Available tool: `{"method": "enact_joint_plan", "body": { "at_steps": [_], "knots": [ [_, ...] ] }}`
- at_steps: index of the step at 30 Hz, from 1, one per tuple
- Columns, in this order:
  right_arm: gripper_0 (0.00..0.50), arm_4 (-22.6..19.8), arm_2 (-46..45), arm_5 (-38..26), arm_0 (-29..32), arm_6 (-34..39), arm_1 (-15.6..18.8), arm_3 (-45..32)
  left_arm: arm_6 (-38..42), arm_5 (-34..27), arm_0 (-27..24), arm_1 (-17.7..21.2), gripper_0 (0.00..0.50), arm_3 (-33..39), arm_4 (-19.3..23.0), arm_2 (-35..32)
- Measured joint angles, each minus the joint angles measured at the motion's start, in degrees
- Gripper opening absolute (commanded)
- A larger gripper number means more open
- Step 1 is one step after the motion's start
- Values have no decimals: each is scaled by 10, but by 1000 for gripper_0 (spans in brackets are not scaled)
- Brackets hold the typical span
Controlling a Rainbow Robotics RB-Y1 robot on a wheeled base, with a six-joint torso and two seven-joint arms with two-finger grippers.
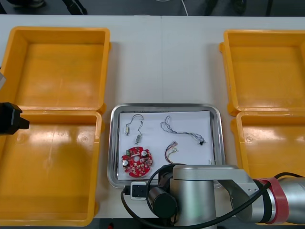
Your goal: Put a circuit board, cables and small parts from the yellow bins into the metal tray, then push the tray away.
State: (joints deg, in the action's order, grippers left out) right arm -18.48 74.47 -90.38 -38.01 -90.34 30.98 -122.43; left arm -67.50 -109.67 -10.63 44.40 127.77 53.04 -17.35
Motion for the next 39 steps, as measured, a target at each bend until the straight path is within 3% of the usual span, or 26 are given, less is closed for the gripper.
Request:
{"method": "enact_joint_plan", "body": {
  "at_steps": [3, 6, 23, 39],
  "knots": [
    [63, 2, 0, 0, 0, 0, 0, 0, 0, 0, 0, 0, 500, 0, 0, 0],
    [42, 7, 0, 0, 0, 0, -1, 0, 0, 0, 0, 0, 500, 0, 0, 0],
    [36, 17, 0, 0, 0, 0, -3, 0, 0, 0, 0, 0, 500, 0, 0, 0],
    [0, 7, 0, 0, -31, 0, -3, 0, 0, 0, 0, 0, 500, 0, 0, 0]
  ]
}}
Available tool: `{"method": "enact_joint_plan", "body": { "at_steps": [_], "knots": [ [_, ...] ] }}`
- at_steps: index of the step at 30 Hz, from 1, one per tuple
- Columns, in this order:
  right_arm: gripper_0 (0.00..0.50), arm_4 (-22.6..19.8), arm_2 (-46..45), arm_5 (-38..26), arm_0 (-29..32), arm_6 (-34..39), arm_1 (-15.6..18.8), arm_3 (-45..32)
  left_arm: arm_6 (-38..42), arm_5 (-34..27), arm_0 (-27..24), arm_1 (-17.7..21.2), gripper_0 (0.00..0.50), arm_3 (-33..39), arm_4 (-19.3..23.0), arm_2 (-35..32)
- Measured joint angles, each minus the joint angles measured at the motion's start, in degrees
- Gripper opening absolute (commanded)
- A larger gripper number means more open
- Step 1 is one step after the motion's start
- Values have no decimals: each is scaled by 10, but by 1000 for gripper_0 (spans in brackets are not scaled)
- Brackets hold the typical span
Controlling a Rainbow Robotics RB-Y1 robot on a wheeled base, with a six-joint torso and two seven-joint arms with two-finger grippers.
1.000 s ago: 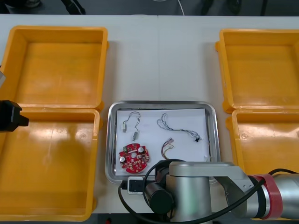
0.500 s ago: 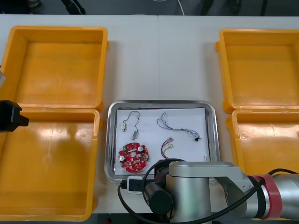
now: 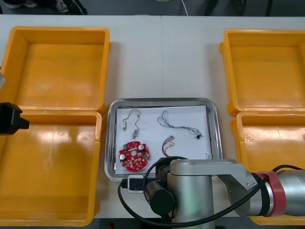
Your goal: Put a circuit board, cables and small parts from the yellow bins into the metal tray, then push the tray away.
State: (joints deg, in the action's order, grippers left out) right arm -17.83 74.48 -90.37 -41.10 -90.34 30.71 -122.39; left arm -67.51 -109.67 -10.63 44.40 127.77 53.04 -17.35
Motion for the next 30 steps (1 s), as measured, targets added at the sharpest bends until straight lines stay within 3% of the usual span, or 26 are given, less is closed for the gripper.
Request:
{"method": "enact_joint_plan", "body": {
  "at_steps": [30],
  "knots": [
    [0, -1, 0, 9, -43, 0, 24, 18, 0, 0, 0, 0, 500, 0, 0, 0]
  ]
}}
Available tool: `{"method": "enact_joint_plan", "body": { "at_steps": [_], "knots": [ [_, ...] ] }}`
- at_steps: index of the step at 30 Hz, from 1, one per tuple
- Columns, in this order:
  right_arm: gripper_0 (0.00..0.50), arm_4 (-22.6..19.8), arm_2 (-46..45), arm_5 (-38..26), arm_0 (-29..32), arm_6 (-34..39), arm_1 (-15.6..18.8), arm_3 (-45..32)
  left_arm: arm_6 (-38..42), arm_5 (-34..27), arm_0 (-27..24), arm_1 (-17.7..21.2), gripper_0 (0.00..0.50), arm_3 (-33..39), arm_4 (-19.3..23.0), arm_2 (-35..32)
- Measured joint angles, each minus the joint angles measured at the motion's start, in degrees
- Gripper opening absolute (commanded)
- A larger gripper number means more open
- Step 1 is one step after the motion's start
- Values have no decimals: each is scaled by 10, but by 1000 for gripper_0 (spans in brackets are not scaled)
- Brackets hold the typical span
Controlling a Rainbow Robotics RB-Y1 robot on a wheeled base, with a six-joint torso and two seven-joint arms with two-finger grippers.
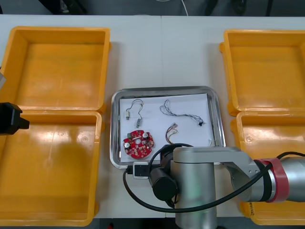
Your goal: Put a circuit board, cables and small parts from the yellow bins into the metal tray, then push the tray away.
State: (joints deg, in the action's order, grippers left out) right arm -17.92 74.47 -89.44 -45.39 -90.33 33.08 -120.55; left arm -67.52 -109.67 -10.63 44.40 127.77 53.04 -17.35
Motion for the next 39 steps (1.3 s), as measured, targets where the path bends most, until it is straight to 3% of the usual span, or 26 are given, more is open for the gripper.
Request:
{"method": "enact_joint_plan", "body": {
  "at_steps": [39],
  "knots": [
    [0, -1, -1, 42, -83, 0, -3, 95, 0, 0, 0, 0, 500, 0, 0, 0]
  ]
}}
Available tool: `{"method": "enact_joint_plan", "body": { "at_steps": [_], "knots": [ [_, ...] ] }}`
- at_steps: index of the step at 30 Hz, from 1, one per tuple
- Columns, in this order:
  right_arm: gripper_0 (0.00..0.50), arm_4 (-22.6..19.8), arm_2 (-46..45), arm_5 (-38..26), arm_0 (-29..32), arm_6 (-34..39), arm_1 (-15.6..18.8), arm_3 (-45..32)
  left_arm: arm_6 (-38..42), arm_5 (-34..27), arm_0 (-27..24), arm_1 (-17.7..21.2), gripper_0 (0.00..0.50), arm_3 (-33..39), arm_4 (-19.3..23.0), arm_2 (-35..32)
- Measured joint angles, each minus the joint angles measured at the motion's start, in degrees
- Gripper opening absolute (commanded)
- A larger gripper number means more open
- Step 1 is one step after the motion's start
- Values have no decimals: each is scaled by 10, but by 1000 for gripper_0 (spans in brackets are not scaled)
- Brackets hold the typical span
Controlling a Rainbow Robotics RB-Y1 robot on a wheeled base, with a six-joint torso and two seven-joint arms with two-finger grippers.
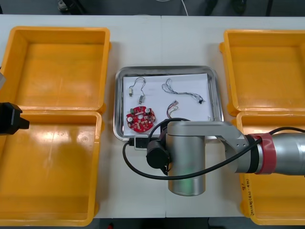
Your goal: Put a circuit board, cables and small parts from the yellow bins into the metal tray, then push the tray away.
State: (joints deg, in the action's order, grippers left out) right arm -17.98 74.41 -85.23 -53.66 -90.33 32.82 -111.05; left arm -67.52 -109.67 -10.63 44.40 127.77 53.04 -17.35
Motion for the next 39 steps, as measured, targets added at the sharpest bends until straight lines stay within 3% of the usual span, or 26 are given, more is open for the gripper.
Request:
{"method": "enact_joint_plan", "body": {
  "at_steps": [26, 39],
  "knots": [
    [0, -1, -1, 56, -52, 0, -1, 74, 0, 0, 0, 0, 500, 0, 0, 0],
    [0, -30, -9, 93, -82, 0, -1, 123, 0, 0, 0, 0, 500, 0, 0, 0]
  ]
}}
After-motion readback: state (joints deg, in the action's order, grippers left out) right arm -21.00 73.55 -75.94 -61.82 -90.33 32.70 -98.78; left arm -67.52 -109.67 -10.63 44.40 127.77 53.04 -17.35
